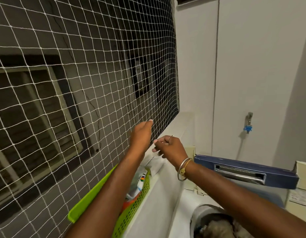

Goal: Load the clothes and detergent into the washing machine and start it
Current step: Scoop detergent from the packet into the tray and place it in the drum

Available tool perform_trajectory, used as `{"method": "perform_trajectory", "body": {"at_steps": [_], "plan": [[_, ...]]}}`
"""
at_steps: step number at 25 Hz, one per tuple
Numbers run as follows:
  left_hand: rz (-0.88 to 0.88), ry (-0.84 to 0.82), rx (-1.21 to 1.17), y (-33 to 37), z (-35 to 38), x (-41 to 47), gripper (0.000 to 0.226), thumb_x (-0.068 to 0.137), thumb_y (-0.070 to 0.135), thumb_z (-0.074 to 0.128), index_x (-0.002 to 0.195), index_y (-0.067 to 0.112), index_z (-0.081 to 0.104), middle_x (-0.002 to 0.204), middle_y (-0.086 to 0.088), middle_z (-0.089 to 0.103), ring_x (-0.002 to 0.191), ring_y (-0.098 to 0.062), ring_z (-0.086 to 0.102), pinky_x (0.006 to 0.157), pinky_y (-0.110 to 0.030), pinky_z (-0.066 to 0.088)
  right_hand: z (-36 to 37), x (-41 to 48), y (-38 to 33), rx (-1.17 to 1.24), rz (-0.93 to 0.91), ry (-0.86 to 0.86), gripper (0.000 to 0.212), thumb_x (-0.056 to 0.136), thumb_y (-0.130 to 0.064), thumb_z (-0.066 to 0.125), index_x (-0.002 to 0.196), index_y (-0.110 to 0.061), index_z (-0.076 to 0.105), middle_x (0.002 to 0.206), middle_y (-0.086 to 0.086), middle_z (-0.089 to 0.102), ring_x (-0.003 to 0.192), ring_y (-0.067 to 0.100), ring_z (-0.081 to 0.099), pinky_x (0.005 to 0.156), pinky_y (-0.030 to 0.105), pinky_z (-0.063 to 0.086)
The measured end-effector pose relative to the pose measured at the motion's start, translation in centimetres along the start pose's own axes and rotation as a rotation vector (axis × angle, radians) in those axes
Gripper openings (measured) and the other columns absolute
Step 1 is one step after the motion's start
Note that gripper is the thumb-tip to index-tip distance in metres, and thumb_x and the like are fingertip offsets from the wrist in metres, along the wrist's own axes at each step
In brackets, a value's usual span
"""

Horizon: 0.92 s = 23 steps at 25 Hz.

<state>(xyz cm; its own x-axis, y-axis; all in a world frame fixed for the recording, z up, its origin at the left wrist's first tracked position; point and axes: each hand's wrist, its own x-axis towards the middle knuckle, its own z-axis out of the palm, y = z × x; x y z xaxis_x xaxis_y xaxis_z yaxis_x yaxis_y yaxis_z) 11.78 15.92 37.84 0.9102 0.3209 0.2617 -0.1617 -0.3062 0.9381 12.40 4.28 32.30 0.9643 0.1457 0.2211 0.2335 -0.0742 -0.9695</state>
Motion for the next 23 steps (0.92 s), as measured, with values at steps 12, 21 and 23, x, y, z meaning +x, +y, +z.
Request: {"method": "perform_trajectory", "body": {"at_steps": [12, 21, 23], "plan": [[-0.156, 0.328, -0.023, -5.7, 9.5, 0.5, 0.051, 0.103, 0.032, 0.04, 0.15, 0.011, 0.036, 0.155, -0.014, 0.035, 0.143, -0.031, 0.033, 0.116, -0.046, 0.027, -2.4, 6.7, 4.3, 0.037, 0.241, 0.115, 0.013, 0.083, -0.015, 0.066, 0.072, -0.008, 0.066, 0.065, 0.01, 0.066, 0.057, 0.022, 0.063, 0.069, 0.04, 0.06], [-0.286, 0.369, 0.078, -13.1, 10.5, 1.0, 0.053, 0.103, 0.03, 0.038, 0.149, 0.004, 0.032, 0.158, -0.02, 0.027, 0.144, -0.037, 0.029, 0.117, -0.05, 0.027, -2.4, 10.2, 10.8, -0.32, 0.278, 0.005, 0.039, 0.09, -0.007, 0.05, 0.126, -0.013, 0.062, 0.131, 0.006, 0.061, 0.12, 0.024, 0.057, 0.098, 0.024, 0.042], [-0.322, 0.404, 0.124, -13.1, 10.3, 0.9, 0.053, 0.103, 0.022, 0.041, 0.149, -0.001, 0.031, 0.159, -0.023, 0.024, 0.146, -0.038, 0.024, 0.118, -0.049, 0.023, -2.4, 10.6, 11.9, -0.4, 0.264, -0.058, 0.042, 0.093, -0.008, 0.048, 0.134, -0.013, 0.058, 0.14, 0.006, 0.056, 0.126, 0.025, 0.053, 0.107, 0.028, 0.041]]}}
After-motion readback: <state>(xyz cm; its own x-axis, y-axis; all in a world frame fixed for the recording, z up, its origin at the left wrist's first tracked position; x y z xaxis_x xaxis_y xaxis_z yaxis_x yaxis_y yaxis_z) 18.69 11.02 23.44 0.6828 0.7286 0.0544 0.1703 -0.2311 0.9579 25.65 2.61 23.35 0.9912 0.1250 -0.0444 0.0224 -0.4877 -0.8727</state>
